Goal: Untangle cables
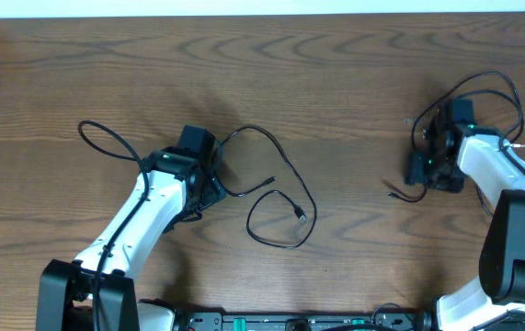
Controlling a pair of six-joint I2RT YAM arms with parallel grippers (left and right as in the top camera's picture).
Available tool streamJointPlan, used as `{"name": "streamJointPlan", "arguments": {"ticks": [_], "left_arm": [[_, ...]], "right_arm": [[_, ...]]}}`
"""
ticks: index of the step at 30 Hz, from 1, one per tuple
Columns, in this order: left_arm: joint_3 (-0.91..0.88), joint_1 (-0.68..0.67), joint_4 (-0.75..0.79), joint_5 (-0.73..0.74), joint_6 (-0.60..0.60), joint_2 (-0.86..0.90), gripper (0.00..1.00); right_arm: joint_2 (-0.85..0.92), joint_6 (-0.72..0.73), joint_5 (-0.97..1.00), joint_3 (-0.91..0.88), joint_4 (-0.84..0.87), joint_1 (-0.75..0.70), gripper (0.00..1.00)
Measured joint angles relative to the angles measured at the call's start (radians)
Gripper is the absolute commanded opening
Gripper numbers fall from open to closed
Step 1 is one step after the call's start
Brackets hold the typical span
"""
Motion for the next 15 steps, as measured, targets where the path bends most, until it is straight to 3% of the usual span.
{"name": "streamJointPlan", "arguments": {"ticks": [9,15], "left_arm": [[0.0,0.0,0.0,0.0,0.0,0.0,0.98],[0.0,0.0,0.0,0.0,0.0,0.0,0.98]], "right_arm": [[-0.065,0.0,0.196,-0.122,0.238,-0.004,0.97],[-0.079,0.031,0.327,-0.161,0.319,-0.041,0.99]]}}
